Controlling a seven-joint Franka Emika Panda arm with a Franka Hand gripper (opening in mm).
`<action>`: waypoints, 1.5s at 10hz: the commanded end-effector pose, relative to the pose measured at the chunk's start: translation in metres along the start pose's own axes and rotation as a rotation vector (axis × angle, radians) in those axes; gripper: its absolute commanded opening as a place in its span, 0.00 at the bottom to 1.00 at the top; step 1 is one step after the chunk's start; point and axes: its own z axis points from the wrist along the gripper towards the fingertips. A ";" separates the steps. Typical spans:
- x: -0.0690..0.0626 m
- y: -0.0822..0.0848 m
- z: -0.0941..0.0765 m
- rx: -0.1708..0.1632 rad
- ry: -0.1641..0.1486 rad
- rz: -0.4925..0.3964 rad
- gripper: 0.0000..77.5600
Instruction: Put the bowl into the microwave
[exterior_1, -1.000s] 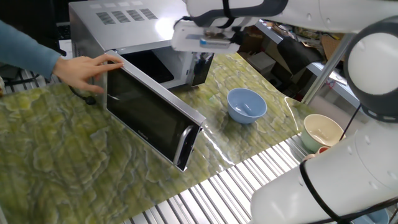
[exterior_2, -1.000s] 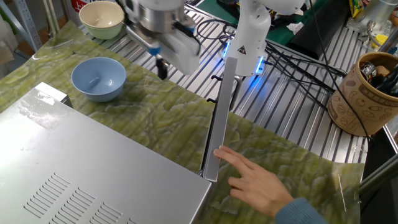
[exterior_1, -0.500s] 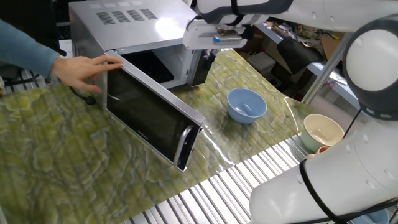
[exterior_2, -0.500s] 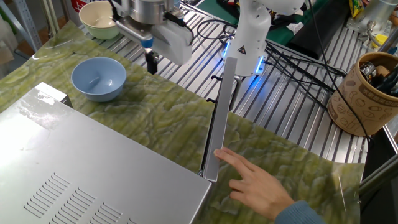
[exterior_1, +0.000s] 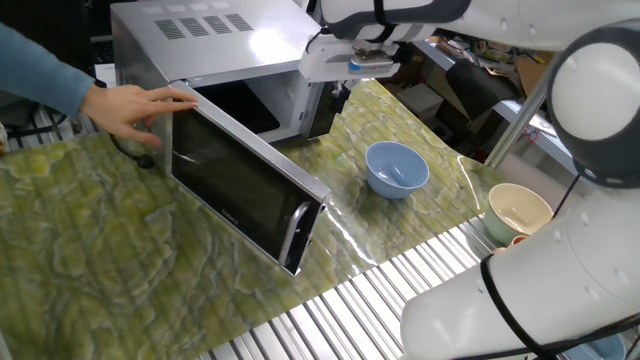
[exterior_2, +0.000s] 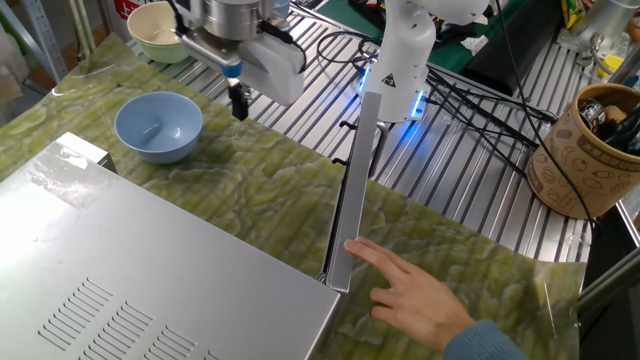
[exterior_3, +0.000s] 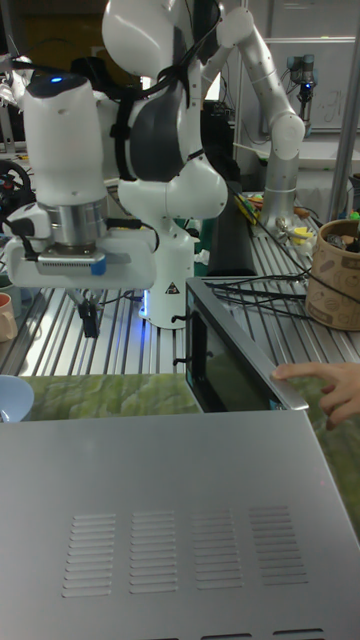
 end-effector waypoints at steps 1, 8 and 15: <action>-0.004 -0.004 0.003 0.009 -0.012 0.021 0.01; -0.016 -0.021 -0.004 0.042 0.006 0.023 0.01; -0.018 -0.026 -0.005 0.035 0.035 -0.005 0.01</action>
